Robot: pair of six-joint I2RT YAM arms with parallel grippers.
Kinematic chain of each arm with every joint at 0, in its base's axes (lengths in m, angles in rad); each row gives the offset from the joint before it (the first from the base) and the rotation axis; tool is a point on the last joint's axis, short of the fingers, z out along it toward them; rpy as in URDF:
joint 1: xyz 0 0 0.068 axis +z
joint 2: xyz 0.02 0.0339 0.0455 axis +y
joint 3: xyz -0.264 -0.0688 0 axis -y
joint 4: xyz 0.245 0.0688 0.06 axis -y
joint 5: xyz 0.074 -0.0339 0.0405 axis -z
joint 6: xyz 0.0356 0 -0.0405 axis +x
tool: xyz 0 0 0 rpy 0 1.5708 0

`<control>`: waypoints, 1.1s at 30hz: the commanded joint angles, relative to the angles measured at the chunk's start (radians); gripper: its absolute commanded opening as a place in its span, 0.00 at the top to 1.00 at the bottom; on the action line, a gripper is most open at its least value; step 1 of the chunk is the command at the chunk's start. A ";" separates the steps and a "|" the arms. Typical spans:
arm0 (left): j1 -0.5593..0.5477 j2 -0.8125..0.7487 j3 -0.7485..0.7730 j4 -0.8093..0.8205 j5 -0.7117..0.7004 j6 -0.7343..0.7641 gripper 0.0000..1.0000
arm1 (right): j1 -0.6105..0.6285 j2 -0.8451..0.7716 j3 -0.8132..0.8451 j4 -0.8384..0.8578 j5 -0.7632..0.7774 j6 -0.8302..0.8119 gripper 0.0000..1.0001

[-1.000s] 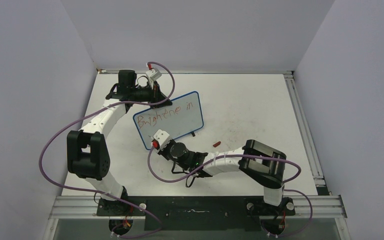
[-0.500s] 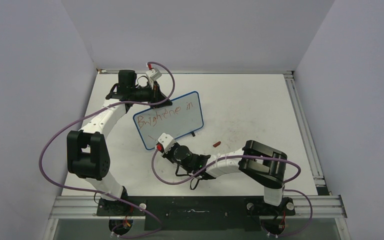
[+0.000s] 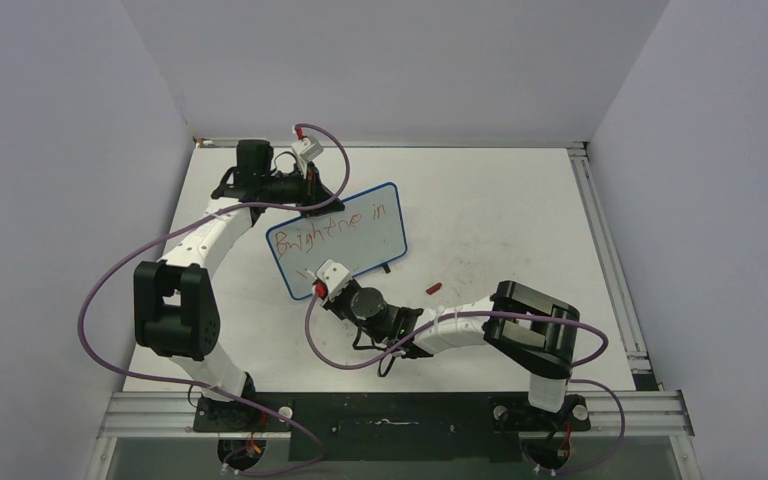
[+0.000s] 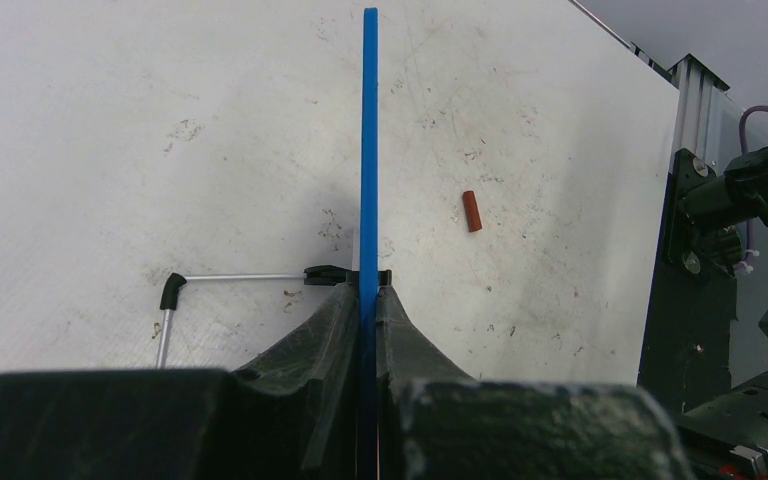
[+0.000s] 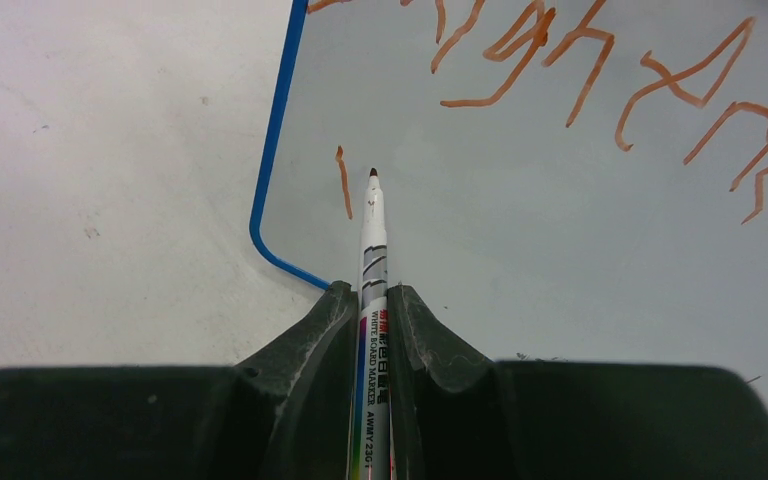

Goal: Write a sentence on the whiteboard

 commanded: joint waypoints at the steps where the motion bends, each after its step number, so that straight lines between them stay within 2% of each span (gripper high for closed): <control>1: -0.015 0.004 -0.045 -0.146 -0.003 0.005 1.00 | -0.012 -0.005 0.053 0.051 0.028 -0.006 0.95; 11: -0.016 0.006 -0.042 -0.146 -0.002 0.005 1.00 | -0.025 0.041 0.079 0.001 0.020 0.007 0.95; 24: -0.015 0.006 -0.043 -0.145 -0.003 0.005 1.00 | -0.001 0.041 0.010 -0.031 0.015 0.065 0.95; 33: -0.016 0.006 -0.043 -0.146 -0.004 0.005 1.00 | 0.024 0.081 0.028 -0.044 -0.041 0.073 0.95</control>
